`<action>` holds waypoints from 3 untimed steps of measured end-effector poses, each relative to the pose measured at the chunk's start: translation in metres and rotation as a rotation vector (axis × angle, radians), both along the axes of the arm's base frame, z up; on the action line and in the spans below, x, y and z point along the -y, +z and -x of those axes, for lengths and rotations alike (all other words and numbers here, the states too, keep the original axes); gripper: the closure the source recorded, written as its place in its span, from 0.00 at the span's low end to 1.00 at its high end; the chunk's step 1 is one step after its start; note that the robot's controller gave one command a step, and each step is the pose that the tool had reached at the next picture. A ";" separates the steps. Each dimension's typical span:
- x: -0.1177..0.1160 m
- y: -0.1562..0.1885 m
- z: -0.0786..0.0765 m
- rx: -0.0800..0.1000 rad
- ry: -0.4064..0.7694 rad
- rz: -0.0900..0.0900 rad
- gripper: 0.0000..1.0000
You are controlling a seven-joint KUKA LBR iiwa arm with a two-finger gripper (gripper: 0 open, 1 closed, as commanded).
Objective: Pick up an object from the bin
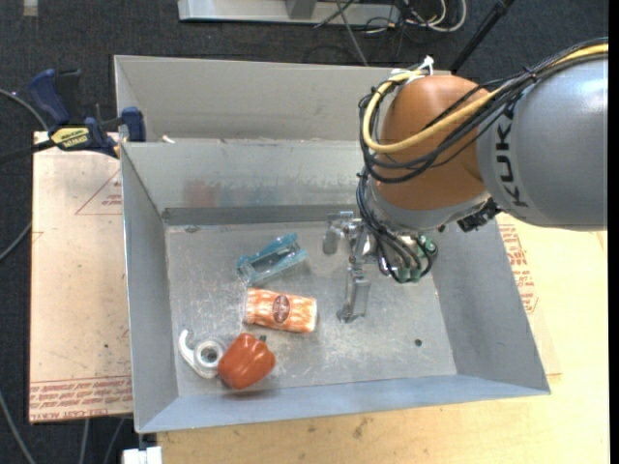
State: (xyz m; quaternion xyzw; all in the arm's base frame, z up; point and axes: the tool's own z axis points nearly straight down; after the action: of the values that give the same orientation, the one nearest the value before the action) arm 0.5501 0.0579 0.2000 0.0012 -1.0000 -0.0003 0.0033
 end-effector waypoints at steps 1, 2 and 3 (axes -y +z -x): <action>0.000 0.005 -0.001 0.008 -0.002 -0.001 0.00; -0.029 -0.052 0.005 0.010 -0.052 -0.001 0.00; -0.047 -0.063 -0.037 0.010 0.217 -0.001 0.00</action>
Offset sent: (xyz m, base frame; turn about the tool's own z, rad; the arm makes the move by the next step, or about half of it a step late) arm -0.0061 0.0312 -0.0568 0.0564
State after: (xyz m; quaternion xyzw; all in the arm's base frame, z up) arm 0.5870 0.1044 0.1369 0.1096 -0.9940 -0.0005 -0.0016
